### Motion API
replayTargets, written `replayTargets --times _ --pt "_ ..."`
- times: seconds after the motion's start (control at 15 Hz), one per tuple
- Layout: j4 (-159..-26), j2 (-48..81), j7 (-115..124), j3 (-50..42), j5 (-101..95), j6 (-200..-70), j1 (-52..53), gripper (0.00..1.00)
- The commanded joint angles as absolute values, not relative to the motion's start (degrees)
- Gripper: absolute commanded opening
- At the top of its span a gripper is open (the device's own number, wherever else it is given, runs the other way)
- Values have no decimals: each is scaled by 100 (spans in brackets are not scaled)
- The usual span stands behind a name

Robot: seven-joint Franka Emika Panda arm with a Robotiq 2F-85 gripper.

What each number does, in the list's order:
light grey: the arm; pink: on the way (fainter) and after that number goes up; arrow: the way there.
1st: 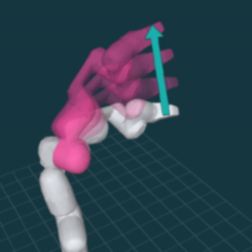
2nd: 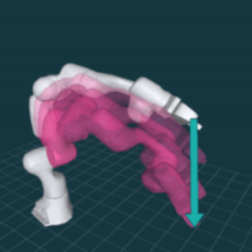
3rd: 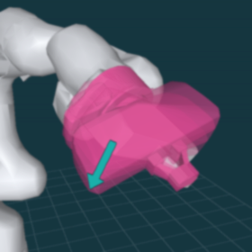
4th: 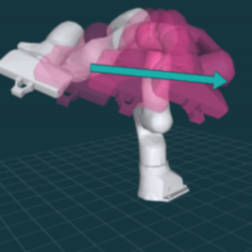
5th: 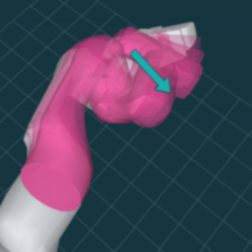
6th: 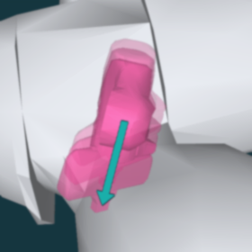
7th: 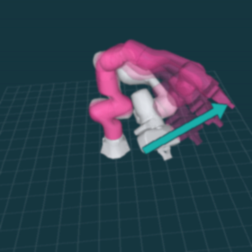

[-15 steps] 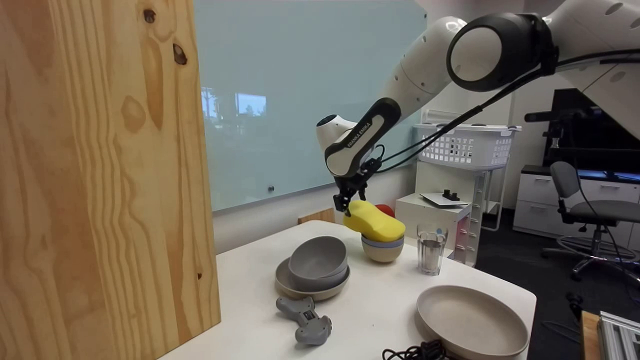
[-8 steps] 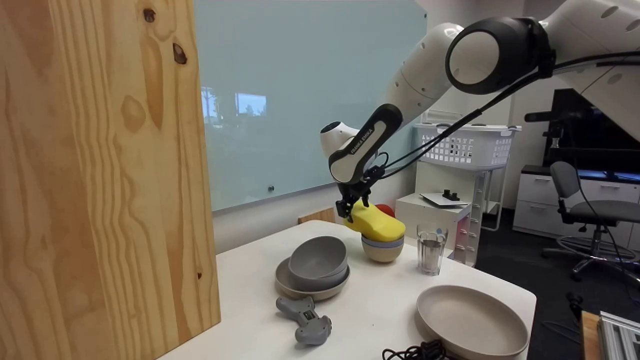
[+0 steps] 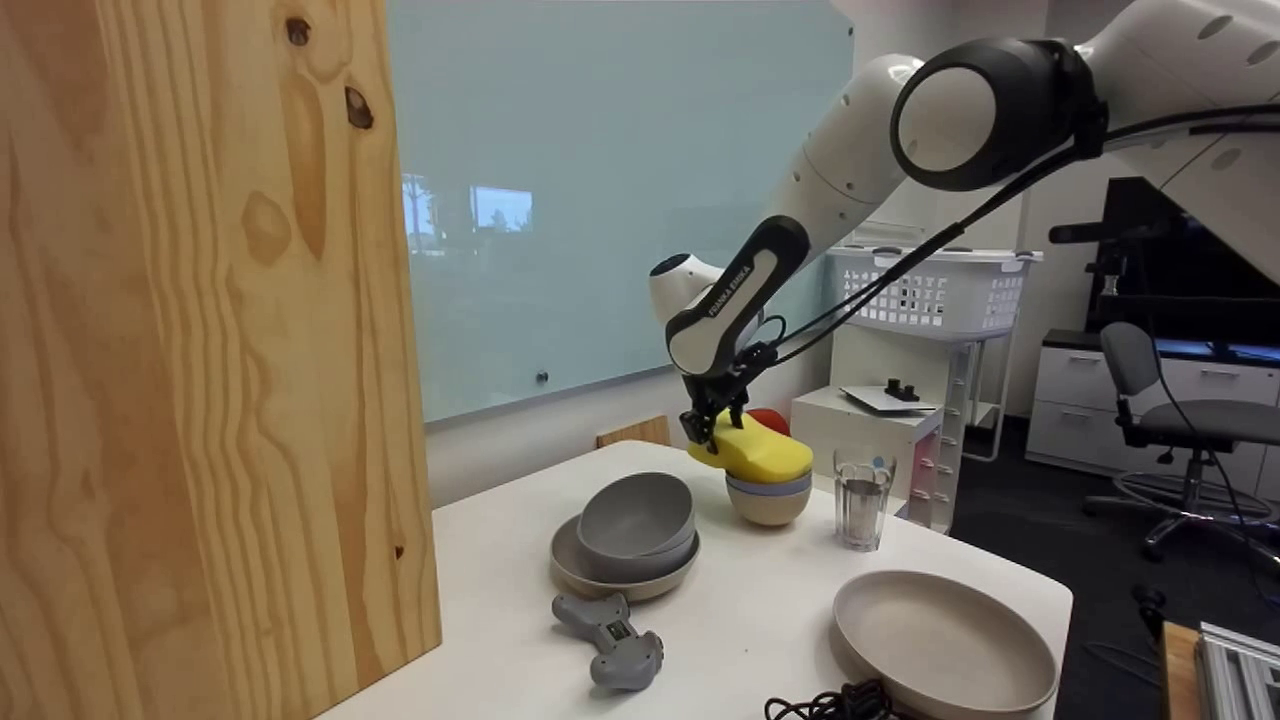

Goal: Remove the sponge from the bowl

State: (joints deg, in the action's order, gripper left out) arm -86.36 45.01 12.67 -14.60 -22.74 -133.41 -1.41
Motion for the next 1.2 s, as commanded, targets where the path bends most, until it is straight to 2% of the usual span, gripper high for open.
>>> replayTargets --times 0.0,0.33,0.47,0.67,0.8,1.13 --pt "-8697 4583 1314 -1418 -2100 -13474 -227 43" --pt "-8631 4598 1291 -1425 -2062 -13452 -233 9" --pt "-8601 4613 1283 -1427 -2067 -13430 -229 1" --pt "-8532 4652 1283 -1470 -2124 -13368 -203 4" --pt "-8418 4653 1281 -1550 -2252 -13310 -129 1" --pt "-7915 4656 1260 -1734 -2660 -12989 108 2"
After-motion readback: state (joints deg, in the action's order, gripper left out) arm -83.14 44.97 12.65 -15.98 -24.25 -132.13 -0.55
